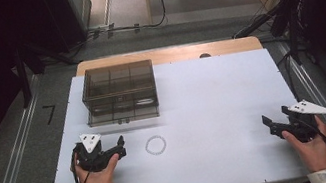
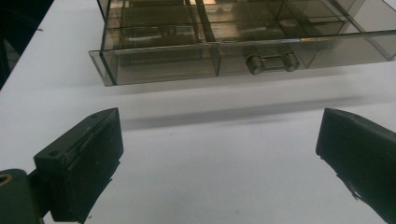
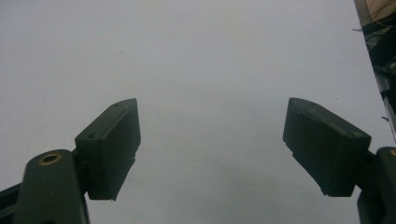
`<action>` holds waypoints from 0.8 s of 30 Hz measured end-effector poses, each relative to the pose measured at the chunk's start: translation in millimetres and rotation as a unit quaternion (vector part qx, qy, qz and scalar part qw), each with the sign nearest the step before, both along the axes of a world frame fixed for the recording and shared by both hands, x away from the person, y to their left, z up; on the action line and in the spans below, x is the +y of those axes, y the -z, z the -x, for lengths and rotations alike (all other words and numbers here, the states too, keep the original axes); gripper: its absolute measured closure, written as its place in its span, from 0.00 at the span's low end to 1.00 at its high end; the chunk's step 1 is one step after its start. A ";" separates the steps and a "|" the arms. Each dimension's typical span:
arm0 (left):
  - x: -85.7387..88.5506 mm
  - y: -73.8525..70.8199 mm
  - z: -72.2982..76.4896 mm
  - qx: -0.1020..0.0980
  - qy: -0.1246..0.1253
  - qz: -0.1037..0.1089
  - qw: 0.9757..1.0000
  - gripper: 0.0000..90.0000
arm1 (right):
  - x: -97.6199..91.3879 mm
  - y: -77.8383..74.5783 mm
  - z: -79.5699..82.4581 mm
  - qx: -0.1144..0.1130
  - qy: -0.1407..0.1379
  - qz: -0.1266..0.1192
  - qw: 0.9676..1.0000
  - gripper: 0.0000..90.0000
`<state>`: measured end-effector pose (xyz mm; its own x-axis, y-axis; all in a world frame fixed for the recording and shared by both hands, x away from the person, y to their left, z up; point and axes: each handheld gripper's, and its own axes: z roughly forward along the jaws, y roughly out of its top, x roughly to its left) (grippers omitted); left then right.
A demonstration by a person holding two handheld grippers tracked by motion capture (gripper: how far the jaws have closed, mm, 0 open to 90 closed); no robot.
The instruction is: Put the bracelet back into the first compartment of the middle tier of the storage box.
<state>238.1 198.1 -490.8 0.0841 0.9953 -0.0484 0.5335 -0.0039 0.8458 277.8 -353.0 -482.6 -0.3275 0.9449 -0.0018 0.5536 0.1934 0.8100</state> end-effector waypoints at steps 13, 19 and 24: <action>-6.1 -0.5 0.1 0.001 0.010 -0.002 1.000 0.01 | 0.9 0.0 -0.3 -0.001 0.001 0.001 1.000 0.19; -9.2 -0.4 0.2 0.003 0.013 -0.004 1.000 0.01 | 1.5 0.1 -0.3 0.000 0.001 0.002 1.000 0.19; -9.6 -0.5 0.1 0.003 0.014 -0.006 1.000 0.02 | 1.7 0.1 -0.4 0.000 0.000 0.002 1.000 0.19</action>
<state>237.9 188.5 -490.3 0.1119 0.9930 -0.0381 0.5386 -0.0284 0.8421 278.2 -351.3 -482.7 -0.3266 0.9451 -0.0056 0.5531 0.1959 0.8098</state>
